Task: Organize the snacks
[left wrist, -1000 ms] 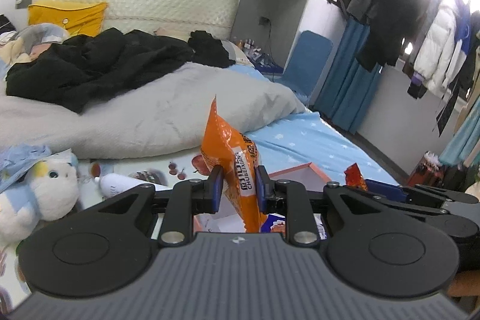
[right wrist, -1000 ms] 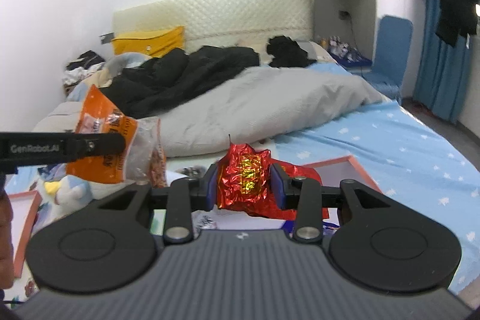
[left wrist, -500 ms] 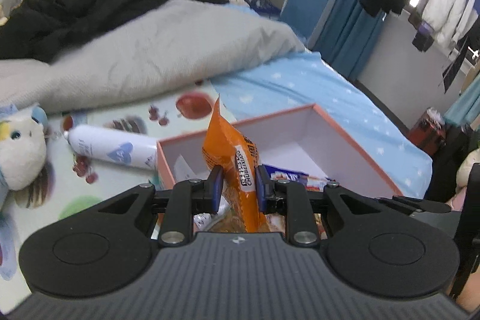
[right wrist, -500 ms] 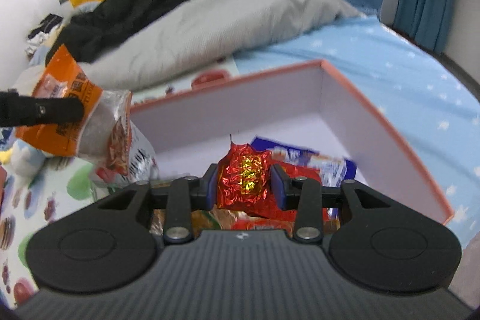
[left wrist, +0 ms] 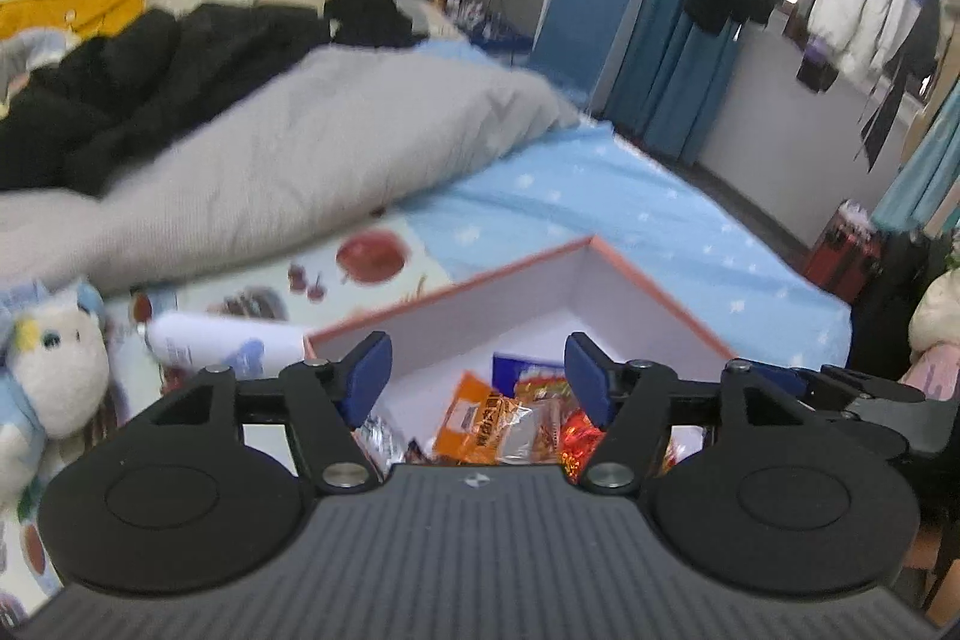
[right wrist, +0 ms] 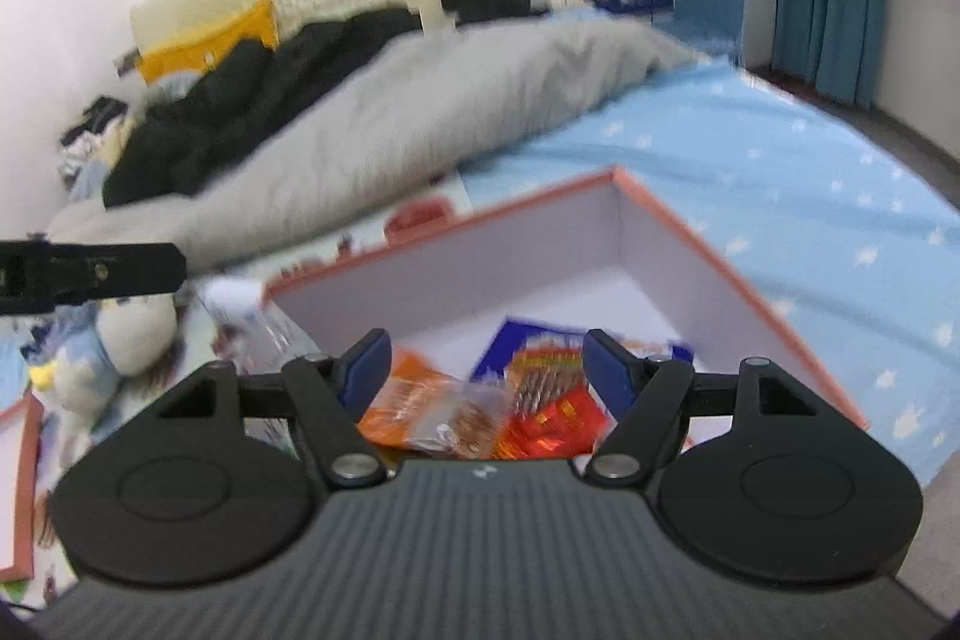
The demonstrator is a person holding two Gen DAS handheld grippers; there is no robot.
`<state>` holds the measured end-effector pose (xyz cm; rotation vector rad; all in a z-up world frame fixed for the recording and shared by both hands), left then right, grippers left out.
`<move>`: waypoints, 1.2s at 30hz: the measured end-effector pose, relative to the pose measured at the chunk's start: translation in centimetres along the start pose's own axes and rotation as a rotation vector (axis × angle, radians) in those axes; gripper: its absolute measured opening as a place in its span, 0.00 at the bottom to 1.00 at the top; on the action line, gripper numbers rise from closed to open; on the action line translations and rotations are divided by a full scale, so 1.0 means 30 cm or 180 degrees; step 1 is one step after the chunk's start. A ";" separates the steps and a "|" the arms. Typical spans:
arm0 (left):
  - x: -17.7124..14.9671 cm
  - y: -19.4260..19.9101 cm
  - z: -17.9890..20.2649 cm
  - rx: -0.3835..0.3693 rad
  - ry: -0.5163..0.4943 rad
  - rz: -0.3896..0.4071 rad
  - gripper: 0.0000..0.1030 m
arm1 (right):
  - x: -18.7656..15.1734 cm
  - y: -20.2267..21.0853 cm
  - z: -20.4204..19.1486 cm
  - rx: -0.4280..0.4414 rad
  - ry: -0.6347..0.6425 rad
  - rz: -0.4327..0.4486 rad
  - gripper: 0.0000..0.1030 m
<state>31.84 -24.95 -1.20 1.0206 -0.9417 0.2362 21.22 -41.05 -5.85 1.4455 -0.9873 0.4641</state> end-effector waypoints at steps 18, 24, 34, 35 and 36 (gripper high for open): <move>0.025 0.411 0.067 -0.0024 -0.0004 0.0670 0.69 | 0.059 0.409 -0.079 0.0086 0.0116 0.0875 0.71; -0.057 0.479 0.064 0.0025 0.0044 0.0708 0.69 | 0.001 0.448 -0.103 0.0068 0.0118 0.0910 0.74; -0.234 0.533 0.028 0.0097 0.0118 0.0641 0.69 | -0.139 0.477 -0.121 -0.0077 0.0040 0.0871 0.74; -0.248 0.533 0.025 0.0103 0.0123 0.0625 0.69 | -0.153 0.475 -0.121 -0.0094 0.0023 0.0865 0.74; -0.266 0.537 0.025 0.0104 0.0121 0.0605 0.69 | -0.167 0.475 -0.123 -0.0108 0.0017 0.0850 0.74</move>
Point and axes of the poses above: each gripper's, at about its wrist camera, not at the fingertips, and y roughly against the way its jaws point, z to its right, x to its top, the point moved 1 cm from there along -y, roughly the way its jaws point, and after that the axes turned 1 degree about -x, right-handed, at the moved point
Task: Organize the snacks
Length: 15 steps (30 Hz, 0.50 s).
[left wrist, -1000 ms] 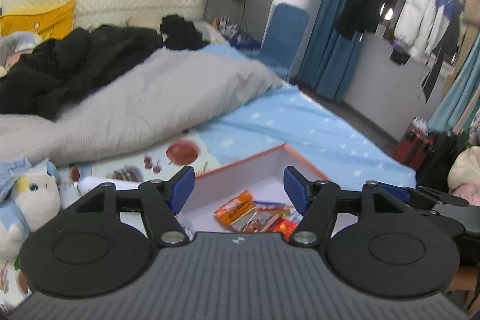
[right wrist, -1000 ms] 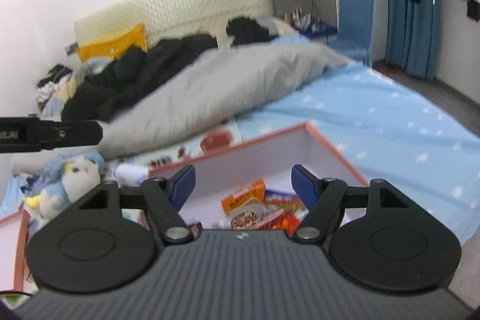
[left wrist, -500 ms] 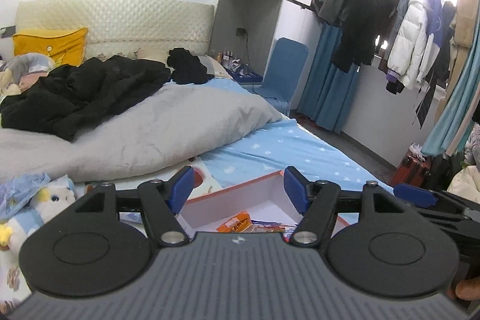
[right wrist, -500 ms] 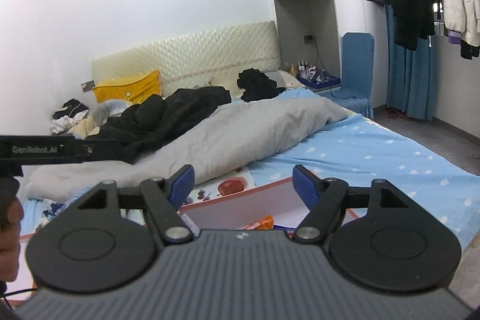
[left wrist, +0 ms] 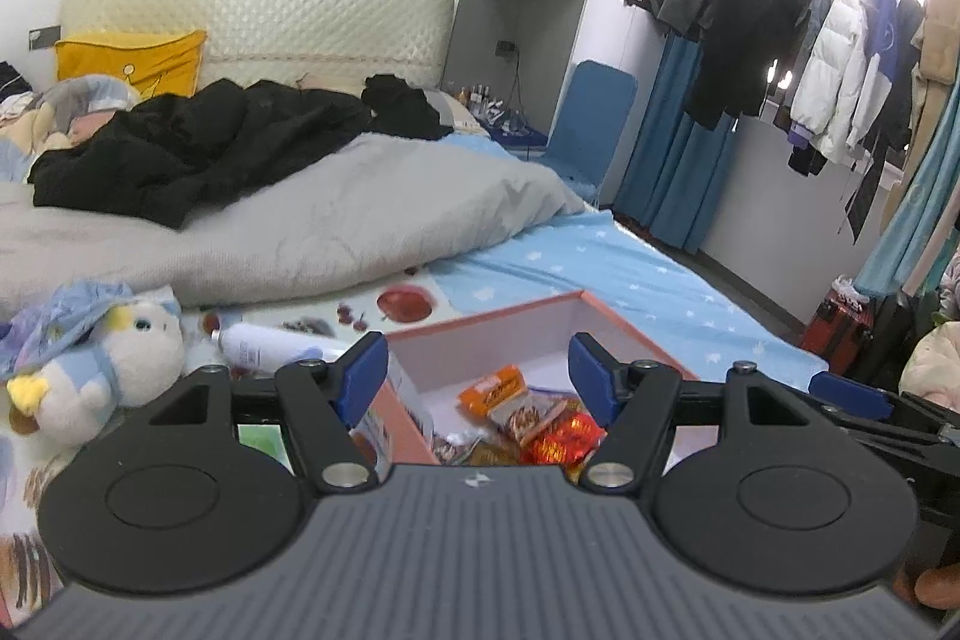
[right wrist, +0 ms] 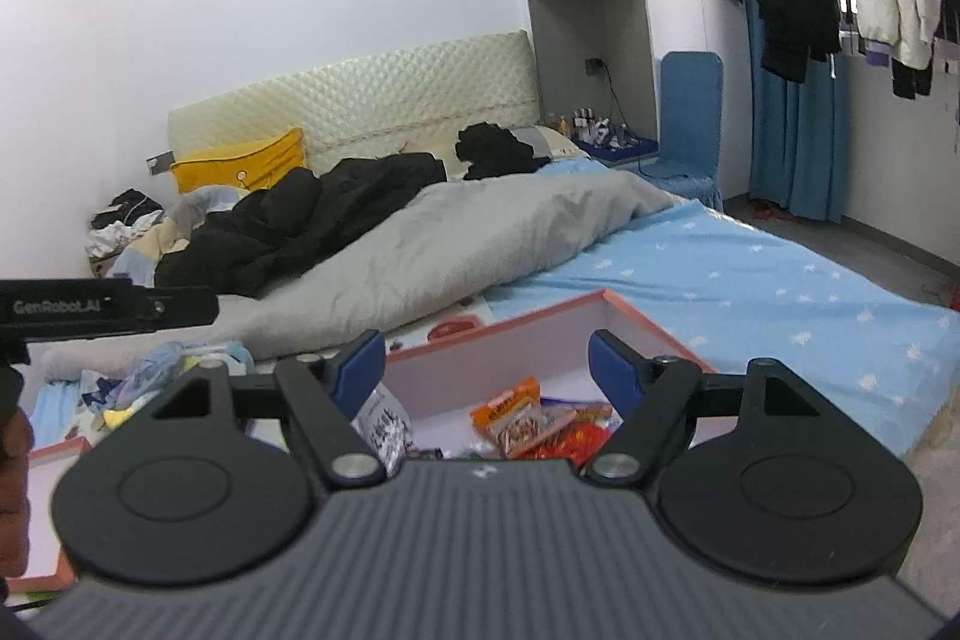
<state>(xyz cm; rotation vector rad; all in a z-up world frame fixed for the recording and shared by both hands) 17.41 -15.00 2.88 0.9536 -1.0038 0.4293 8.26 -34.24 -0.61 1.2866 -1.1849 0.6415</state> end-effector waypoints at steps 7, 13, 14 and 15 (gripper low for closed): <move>-0.103 -0.001 -0.029 0.0016 0.0076 -0.0095 0.69 | -0.140 -0.011 -0.003 0.0032 -0.0009 -0.0203 0.74; -0.183 -0.009 -0.043 0.0050 0.0090 -0.0214 0.70 | -0.219 -0.008 -0.003 -0.0117 0.0072 -0.0303 0.74; -0.189 -0.011 -0.042 0.0049 0.0090 -0.0229 0.70 | -0.228 -0.007 -0.002 -0.0122 0.0059 -0.0317 0.74; -0.200 -0.012 -0.042 0.0048 0.0092 -0.0239 0.69 | -0.231 -0.011 0.000 -0.0125 0.0049 -0.0335 0.74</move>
Point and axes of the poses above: each gripper's, at about its wrist camera, not at the fingertips, and y roughly against the way its jaws point, z to its right, x to its top, the point moved 1 cm from there along -y, roughly the way its jaws point, and after that the axes turned 1 degree about -x, right-handed, at the moved point
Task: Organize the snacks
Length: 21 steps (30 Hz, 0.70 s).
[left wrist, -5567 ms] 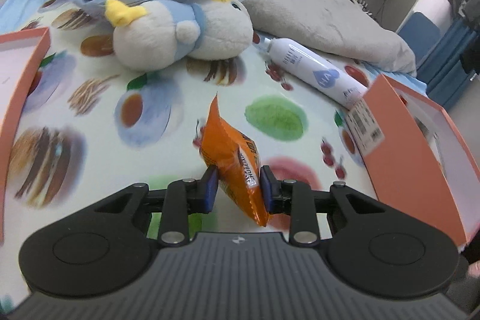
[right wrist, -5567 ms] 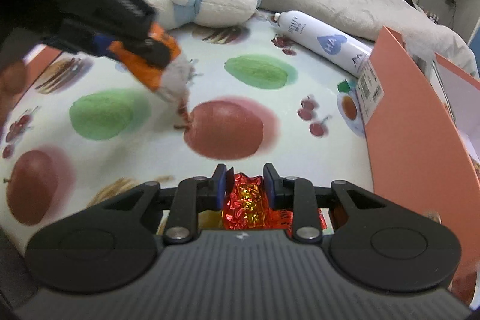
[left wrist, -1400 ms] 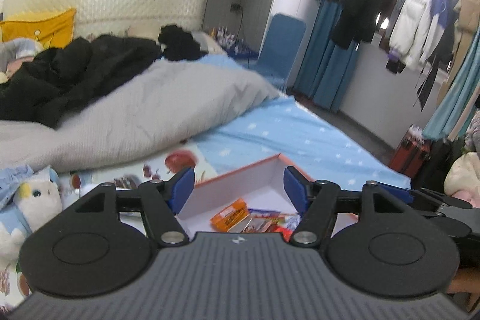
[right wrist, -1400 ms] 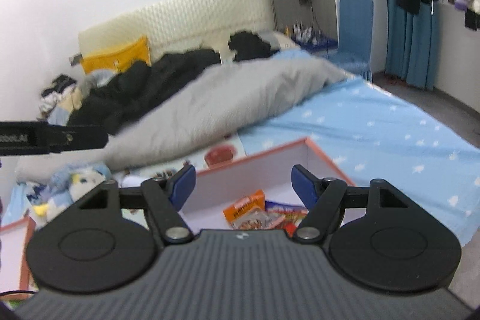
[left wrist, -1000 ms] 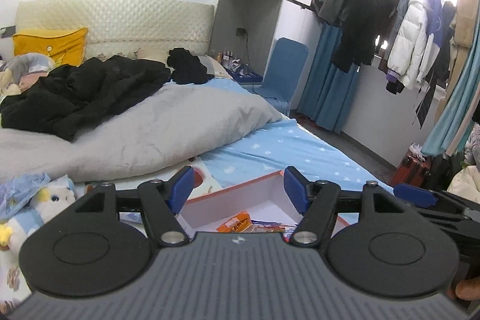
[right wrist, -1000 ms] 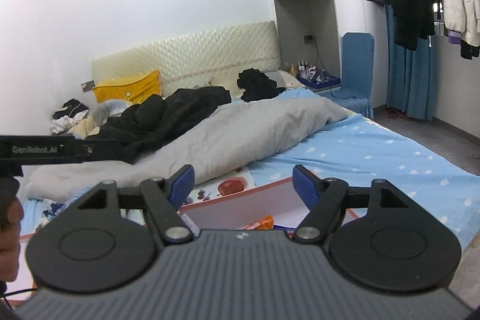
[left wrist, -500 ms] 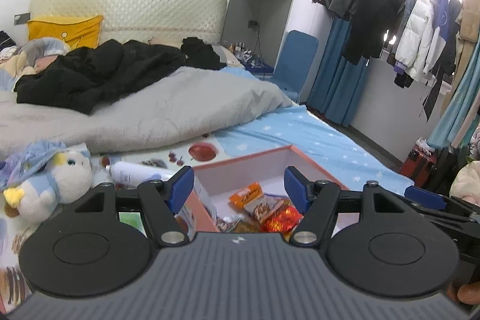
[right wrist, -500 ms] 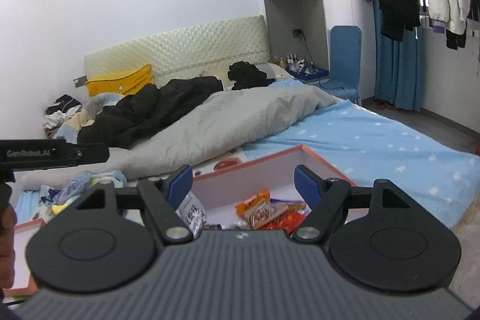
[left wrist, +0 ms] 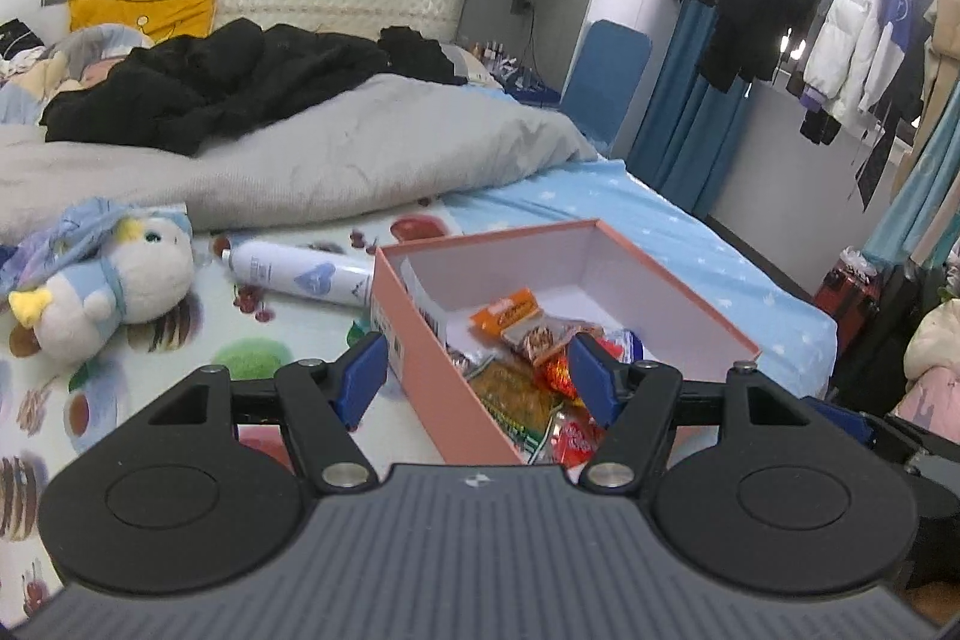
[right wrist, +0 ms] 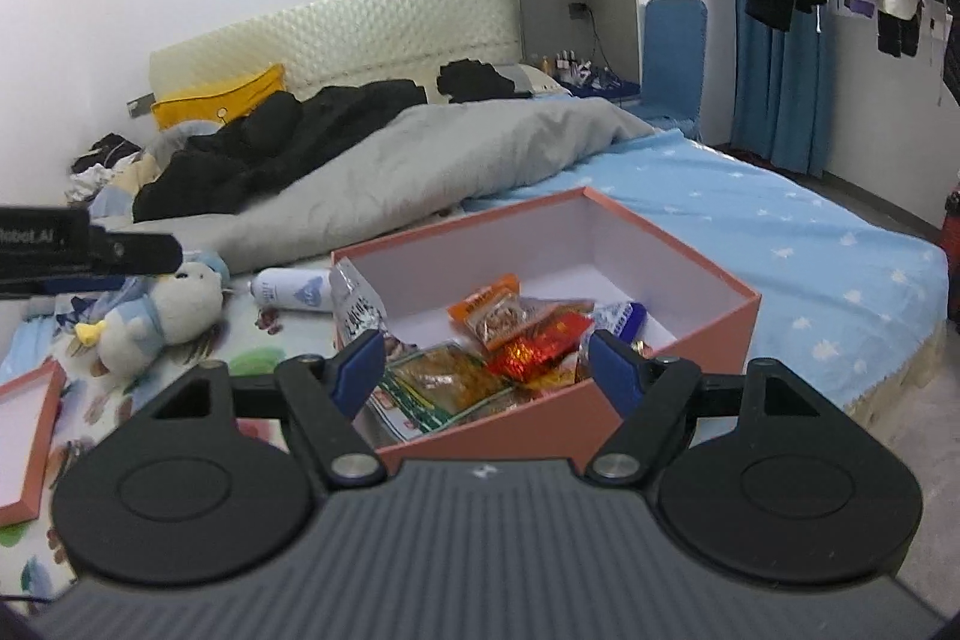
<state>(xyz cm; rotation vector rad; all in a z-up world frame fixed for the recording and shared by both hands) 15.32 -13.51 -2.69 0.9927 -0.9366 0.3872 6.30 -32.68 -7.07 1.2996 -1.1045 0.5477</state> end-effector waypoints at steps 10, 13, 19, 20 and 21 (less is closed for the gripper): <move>-0.016 -0.020 -0.008 0.0021 0.0009 -0.0041 0.99 | 0.011 -0.013 -0.006 -0.0021 0.0010 -0.0039 0.75; -0.007 -0.025 -0.011 0.0083 0.0000 -0.0061 0.99 | 0.008 -0.014 -0.004 0.0001 -0.0050 -0.0053 1.00; -0.002 -0.027 -0.016 0.0135 -0.0002 -0.0062 1.00 | 0.010 -0.011 -0.006 0.0000 -0.0039 -0.0059 1.00; -0.001 -0.028 -0.016 0.0141 -0.0009 -0.0063 1.00 | 0.011 -0.011 -0.005 0.0003 -0.0049 -0.0060 1.00; 0.001 -0.027 -0.014 0.0149 -0.0009 -0.0063 1.00 | 0.012 -0.010 -0.003 0.0003 -0.0061 -0.0058 1.00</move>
Point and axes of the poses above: each gripper's, at about its wrist camera, not at the fingertips, and y roughly against the way its jaws point, z to its right, x to its top, the point moved 1 cm from there along -y, roughly the way its jaws point, and after that the axes turned 1 degree about -x, right-handed, at the moved point
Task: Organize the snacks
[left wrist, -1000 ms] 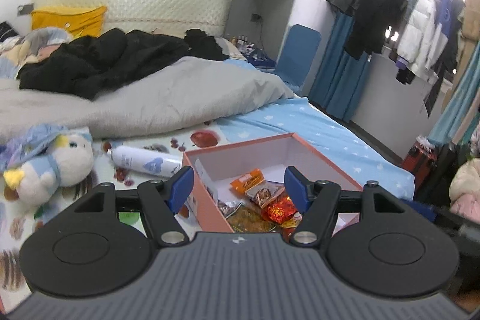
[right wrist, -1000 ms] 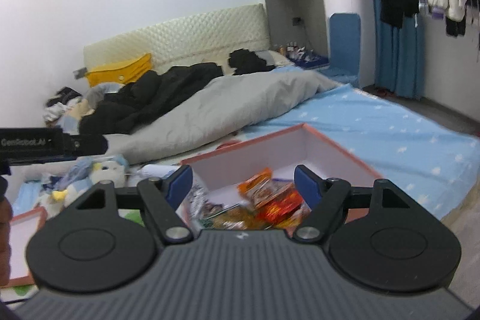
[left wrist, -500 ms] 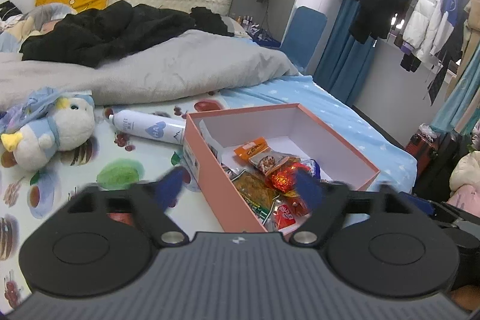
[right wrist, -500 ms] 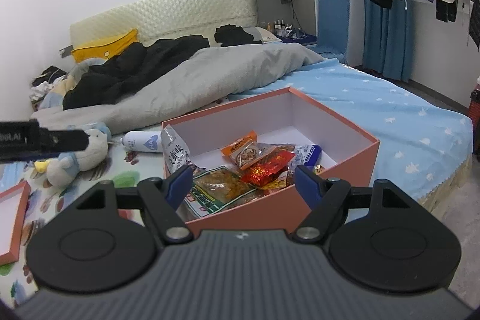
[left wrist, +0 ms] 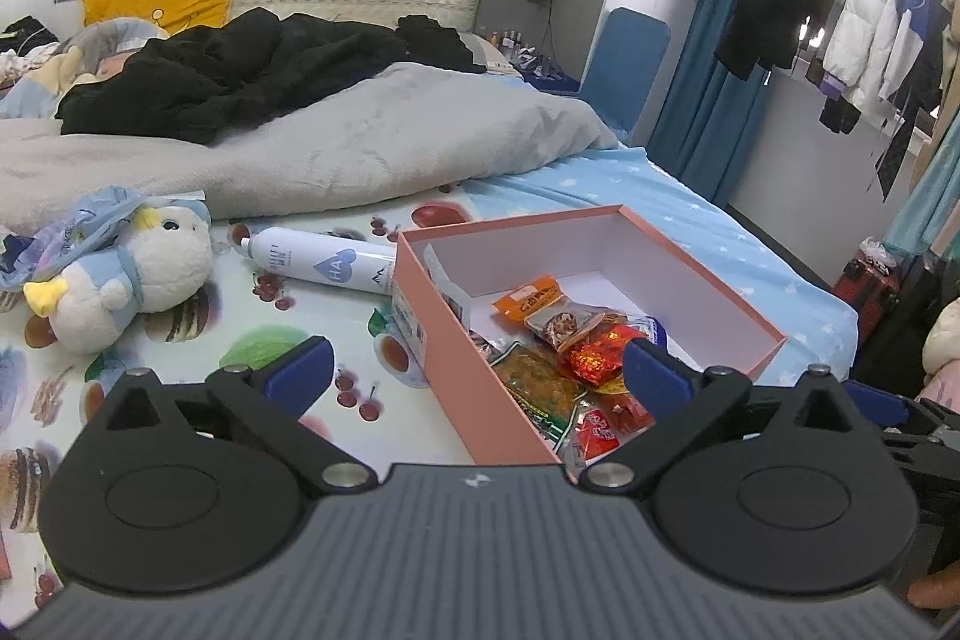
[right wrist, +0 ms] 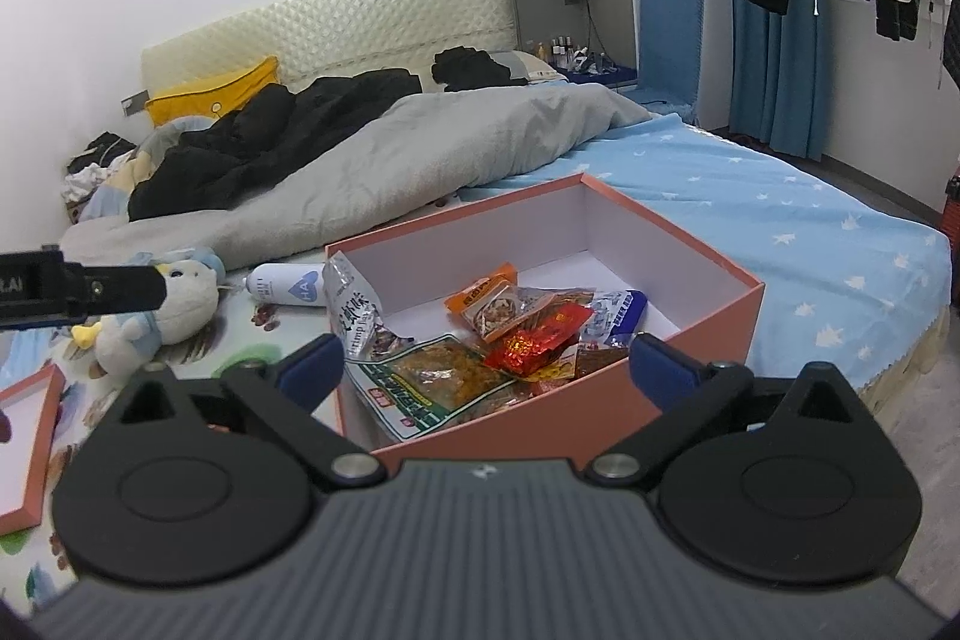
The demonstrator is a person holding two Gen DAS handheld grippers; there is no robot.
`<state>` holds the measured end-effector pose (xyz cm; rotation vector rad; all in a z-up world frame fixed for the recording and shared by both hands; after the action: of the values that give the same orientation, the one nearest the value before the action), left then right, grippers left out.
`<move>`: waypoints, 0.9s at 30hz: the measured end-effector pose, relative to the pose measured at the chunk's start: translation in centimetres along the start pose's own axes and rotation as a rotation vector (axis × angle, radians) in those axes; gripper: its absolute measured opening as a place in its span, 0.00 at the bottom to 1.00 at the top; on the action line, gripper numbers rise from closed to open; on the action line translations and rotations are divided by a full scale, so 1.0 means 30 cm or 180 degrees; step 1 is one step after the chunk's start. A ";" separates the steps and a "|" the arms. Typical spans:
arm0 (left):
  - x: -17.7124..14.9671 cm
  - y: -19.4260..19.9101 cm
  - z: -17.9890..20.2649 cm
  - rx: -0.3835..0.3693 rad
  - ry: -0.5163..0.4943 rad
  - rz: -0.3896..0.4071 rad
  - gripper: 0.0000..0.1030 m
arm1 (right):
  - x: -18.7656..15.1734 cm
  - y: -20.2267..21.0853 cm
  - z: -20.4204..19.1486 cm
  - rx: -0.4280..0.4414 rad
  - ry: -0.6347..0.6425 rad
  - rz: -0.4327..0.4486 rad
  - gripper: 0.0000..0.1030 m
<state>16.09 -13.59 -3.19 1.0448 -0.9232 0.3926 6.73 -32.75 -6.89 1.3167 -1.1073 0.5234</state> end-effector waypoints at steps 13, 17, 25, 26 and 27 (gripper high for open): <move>0.006 -0.001 0.010 0.0008 -0.0012 -0.0018 1.00 | 0.013 0.000 0.009 0.0004 -0.0012 0.0020 1.00; 0.008 0.002 0.010 0.0028 0.0001 -0.0014 1.00 | 0.014 0.000 0.007 -0.0021 0.0006 0.0012 1.00; 0.004 -0.002 -0.002 0.0110 0.0025 -0.0036 1.00 | 0.008 -0.010 0.007 -0.0052 -0.0018 -0.0006 1.00; 0.003 -0.001 -0.003 0.0115 0.0025 -0.0035 1.00 | 0.007 -0.011 0.009 -0.0046 -0.0020 -0.0010 1.00; 0.003 -0.001 -0.003 0.0124 0.0023 -0.0036 1.00 | 0.007 -0.012 0.010 -0.0042 -0.0024 -0.0014 1.00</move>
<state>16.21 -13.56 -3.15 1.0833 -0.9058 0.4061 7.02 -33.16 -6.92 1.3103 -1.1122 0.5074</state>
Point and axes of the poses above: each gripper's, at about its wrist camera, not at the fingertips, and y roughly against the way its jaws point, z to its right, x to its top, the point moved 1 cm from there along -y, roughly the way its jaws point, and after that the axes turned 1 degree about -x, right-handed, at the moved point
